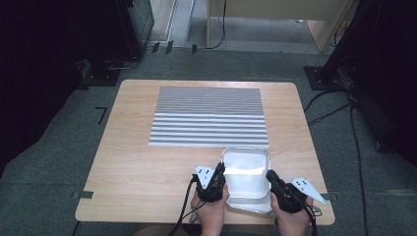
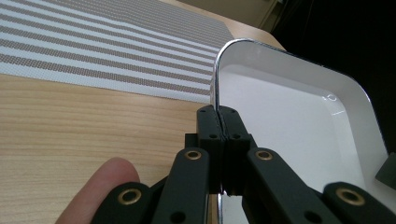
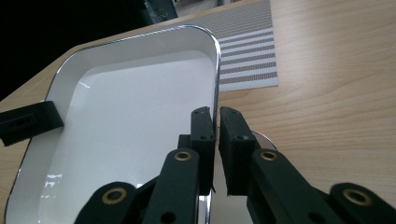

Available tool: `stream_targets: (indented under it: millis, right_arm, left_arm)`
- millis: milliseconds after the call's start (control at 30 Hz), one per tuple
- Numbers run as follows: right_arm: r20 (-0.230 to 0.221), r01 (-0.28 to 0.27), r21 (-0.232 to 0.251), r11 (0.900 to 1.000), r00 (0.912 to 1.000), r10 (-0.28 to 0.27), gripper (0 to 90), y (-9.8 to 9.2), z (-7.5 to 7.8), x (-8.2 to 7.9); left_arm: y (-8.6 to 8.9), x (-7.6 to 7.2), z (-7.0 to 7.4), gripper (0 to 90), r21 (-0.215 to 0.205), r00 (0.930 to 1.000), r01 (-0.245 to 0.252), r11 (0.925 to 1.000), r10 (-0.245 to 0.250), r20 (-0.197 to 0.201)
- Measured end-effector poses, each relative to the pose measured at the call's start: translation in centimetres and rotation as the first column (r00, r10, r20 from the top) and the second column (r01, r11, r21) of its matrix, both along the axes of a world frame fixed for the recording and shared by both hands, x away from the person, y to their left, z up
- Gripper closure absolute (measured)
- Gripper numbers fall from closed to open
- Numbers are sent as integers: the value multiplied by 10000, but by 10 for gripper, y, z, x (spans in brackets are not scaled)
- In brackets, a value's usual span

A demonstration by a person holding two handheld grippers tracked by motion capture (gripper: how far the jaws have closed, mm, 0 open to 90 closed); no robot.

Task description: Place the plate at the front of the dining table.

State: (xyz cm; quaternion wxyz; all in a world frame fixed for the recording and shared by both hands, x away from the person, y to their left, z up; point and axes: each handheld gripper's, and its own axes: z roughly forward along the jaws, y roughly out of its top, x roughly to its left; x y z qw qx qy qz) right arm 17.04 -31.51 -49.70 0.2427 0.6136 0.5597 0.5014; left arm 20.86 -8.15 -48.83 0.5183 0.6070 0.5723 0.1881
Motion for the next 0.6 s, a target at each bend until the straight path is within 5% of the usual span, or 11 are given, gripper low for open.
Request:
stream_targets:
  millis: [67,300,600]
  right_arm:
    - [-321,91,388,9992,9995,-79,883,1,0,2]
    - [-568,310,580,9978,9980,-277,895,9,2,8]
    - [-669,-76,-105,9999,9977,68,874,28,10,19]
  left_arm:
    - [1,-1,1,900,111,10000,-8,9999,7,53]
    - [8,-1,6,899,105,9998,-133,9999,132,114]
    - [25,3,11,900,175,9997,-229,9996,227,116]
